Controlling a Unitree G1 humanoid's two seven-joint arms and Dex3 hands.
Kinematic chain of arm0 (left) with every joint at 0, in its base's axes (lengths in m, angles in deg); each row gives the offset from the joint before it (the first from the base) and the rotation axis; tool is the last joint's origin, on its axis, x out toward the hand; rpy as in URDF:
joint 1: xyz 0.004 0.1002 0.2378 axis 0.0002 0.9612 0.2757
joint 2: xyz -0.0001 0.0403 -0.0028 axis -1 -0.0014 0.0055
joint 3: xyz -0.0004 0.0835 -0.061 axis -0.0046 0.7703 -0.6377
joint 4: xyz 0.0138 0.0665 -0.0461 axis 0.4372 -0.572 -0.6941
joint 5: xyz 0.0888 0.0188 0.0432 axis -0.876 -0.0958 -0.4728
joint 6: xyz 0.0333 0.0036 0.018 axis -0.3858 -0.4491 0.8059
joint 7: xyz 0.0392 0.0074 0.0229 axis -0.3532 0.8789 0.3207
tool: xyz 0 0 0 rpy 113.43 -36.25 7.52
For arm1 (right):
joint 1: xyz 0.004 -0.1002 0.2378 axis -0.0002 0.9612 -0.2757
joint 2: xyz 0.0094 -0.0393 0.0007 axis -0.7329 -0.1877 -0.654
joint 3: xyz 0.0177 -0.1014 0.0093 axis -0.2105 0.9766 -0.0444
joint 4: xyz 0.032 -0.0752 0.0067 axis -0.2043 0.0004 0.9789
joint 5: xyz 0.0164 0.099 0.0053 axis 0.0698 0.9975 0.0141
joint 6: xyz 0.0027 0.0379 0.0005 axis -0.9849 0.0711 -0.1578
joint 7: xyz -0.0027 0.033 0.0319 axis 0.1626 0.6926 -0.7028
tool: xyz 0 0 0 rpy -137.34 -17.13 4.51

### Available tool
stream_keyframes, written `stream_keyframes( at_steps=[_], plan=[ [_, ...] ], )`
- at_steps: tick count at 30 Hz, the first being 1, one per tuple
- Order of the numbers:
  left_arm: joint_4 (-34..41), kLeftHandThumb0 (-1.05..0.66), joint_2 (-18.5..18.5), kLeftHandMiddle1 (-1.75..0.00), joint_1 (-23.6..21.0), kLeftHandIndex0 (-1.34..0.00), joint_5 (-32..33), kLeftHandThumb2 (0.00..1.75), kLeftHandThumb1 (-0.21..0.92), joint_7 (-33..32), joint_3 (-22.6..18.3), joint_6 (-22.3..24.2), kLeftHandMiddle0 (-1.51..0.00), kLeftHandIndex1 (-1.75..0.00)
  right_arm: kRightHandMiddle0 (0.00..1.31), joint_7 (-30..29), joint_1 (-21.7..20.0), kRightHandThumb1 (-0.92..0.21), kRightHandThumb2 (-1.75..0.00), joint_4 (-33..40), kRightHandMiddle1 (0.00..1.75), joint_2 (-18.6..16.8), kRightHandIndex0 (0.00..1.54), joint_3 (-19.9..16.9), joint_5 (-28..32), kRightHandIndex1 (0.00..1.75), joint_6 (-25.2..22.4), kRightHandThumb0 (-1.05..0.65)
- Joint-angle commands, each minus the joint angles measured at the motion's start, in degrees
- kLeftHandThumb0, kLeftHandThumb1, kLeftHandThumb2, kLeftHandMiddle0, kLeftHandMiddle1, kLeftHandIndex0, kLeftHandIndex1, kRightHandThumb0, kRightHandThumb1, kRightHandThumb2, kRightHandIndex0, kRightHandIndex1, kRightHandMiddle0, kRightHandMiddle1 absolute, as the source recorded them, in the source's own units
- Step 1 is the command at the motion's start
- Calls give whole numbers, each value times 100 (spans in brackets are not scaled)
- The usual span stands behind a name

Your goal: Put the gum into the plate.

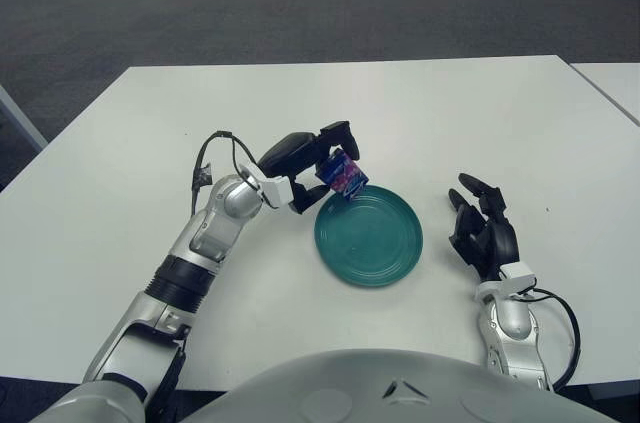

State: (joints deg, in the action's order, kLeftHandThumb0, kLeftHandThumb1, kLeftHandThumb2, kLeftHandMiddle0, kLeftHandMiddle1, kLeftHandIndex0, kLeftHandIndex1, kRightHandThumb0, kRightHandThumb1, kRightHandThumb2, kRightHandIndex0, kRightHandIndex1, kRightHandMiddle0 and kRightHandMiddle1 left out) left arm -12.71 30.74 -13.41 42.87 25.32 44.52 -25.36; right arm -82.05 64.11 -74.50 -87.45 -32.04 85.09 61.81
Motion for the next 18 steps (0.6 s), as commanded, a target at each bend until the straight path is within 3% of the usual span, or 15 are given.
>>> stream_keyframes(
  at_steps=[1,8,18],
  plan=[
    [273,0,-18,-174,41,-54,-94,156,12,156,91,130,-75,-175,0,-23,449,-92,-90,-680,76,-122,41,94,-55,0,-515,-84],
    [362,0,-104,-174,116,-53,-182,155,12,447,286,222,-75,-175,0,-49,428,-92,-90,-697,73,-135,38,111,-83,0,-505,-85],
    [88,0,2,-175,215,-54,-435,156,11,334,571,-43,-75,-175,0,-87,402,-92,-89,-711,73,-151,35,144,-114,0,-468,-87]
  ],
)
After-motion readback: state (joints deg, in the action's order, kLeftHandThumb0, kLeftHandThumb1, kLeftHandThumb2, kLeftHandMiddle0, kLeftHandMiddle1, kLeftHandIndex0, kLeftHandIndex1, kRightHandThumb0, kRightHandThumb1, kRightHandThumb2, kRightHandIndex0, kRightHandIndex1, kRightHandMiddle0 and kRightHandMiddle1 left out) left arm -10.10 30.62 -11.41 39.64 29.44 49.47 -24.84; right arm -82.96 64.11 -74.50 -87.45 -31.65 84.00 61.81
